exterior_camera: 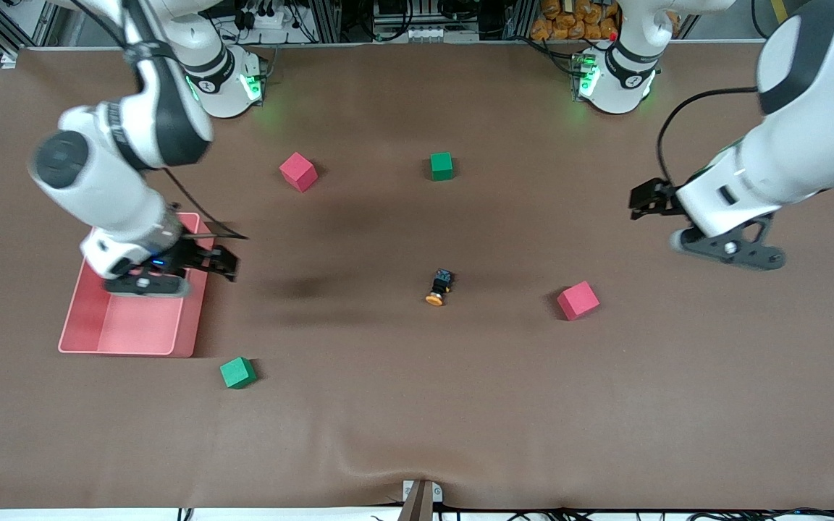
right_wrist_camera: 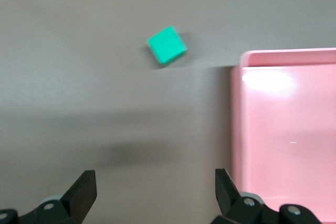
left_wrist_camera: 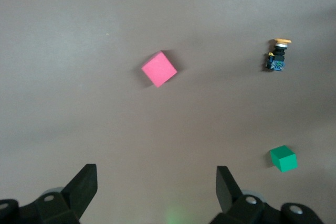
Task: Place and upright button with both arms
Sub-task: 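Withdraw the right gripper while the left gripper reaches the button, then lower the left gripper over the button and grasp it, then lift the button with the left gripper and turn it upright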
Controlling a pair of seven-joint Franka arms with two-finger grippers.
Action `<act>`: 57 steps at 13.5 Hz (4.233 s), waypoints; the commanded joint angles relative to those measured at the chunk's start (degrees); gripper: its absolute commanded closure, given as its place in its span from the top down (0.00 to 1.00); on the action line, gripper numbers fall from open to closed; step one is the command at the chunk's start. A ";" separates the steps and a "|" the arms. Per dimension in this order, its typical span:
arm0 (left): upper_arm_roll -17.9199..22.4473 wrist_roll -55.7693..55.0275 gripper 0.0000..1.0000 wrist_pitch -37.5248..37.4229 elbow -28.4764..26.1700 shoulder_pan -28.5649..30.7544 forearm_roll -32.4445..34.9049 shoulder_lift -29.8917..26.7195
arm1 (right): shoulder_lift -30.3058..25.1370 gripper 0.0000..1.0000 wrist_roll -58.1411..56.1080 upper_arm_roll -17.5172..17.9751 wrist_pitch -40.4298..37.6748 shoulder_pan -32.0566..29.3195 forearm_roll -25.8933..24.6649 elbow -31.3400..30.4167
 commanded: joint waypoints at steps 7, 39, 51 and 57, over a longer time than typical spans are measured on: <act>0.91 -12.07 1.00 1.91 5.87 -8.91 1.45 8.47 | -11.80 1.00 -17.22 1.22 -3.04 -11.07 -0.50 -8.00; 5.39 -17.70 1.00 28.99 11.32 -26.66 2.15 31.23 | -8.11 1.00 -10.26 3.61 -44.45 -16.18 -3.13 25.68; 5.39 -22.10 1.00 38.31 10.45 -30.62 3.11 37.57 | -5.04 1.00 -8.69 3.51 -46.30 -16.52 -2.34 30.16; 5.39 -22.36 1.00 38.92 7.55 -30.71 3.38 37.31 | -6.53 1.00 -8.69 3.33 -41.39 -16.43 -3.13 25.86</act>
